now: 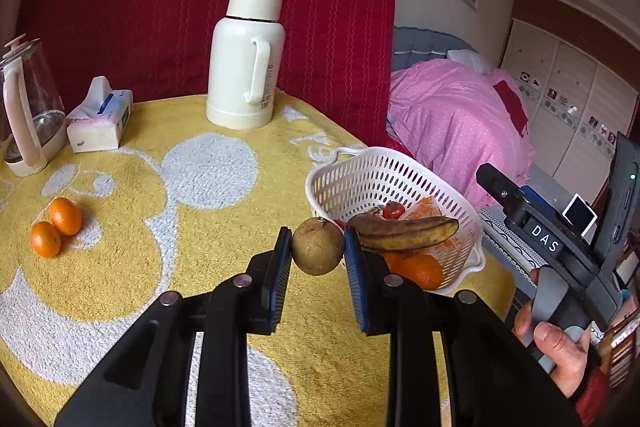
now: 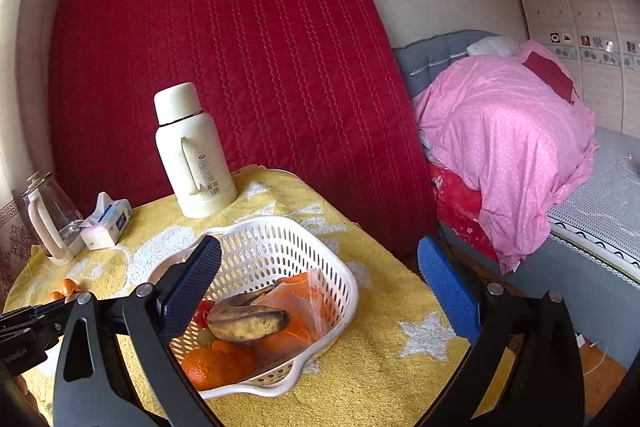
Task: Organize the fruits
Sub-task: 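Carry the kiwi into the white basket and open the left tool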
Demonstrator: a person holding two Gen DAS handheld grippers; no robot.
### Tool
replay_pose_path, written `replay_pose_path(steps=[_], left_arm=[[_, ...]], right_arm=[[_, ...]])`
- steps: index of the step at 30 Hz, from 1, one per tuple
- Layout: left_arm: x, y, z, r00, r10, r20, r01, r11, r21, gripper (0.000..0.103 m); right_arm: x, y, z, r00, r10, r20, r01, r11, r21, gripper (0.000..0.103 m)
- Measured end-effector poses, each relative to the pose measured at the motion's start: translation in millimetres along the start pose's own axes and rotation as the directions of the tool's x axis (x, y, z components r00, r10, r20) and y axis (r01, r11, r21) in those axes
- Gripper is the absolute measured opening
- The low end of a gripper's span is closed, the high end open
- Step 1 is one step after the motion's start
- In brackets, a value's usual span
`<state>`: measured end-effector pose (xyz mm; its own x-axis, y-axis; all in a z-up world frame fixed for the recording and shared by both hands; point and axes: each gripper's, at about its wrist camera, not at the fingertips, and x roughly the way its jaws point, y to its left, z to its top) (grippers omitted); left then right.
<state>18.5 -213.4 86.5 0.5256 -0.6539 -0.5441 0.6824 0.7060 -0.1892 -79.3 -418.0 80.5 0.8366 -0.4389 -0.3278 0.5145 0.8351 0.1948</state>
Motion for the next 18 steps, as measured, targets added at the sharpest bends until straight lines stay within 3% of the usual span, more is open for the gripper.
replay_pose_path(steps=[18], left_arm=[[39.7,-38.5,6.9,0.998,-0.043,-0.04,0.045,0.998,0.05,0.027]], right_arm=[[10.0,-17.3,-8.0,1.0,-0.017,0.013,0.017,1.0,0.02,0.1]])
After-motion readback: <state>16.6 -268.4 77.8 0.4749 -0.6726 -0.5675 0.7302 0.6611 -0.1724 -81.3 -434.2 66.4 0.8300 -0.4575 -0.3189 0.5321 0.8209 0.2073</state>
